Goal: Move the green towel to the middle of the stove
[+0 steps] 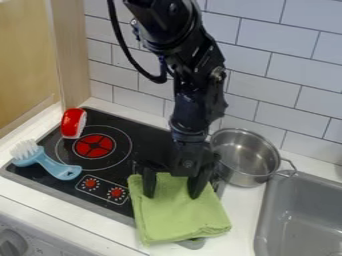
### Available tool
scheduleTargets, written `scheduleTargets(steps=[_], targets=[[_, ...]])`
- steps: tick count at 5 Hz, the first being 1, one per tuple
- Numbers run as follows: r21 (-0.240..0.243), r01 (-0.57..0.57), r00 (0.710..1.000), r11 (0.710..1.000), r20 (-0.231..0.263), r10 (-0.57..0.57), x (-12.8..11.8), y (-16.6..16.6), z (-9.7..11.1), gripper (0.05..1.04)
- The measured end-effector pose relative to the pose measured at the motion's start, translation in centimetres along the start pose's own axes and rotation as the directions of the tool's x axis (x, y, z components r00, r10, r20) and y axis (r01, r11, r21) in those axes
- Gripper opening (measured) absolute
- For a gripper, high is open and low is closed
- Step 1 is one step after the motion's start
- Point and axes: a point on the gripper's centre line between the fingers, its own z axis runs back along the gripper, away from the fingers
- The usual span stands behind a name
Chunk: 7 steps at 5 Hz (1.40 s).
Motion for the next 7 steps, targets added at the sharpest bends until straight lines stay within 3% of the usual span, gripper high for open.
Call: scheduleTargets(steps=[2, 4, 7], targets=[[-0.003, -0.041, 0.999, 0.999, -0.020, 0.041, -2.7, -0.6, 0.2, 0.998], [-0.017, -0.118, 0.993, 0.993, 0.000, 0.118, -5.9, -2.9, 0.1, 0.998], [0.005, -0.188, 0.982, 0.982, 0.009, 0.188, -10.5, -4.7, -0.2, 0.998]])
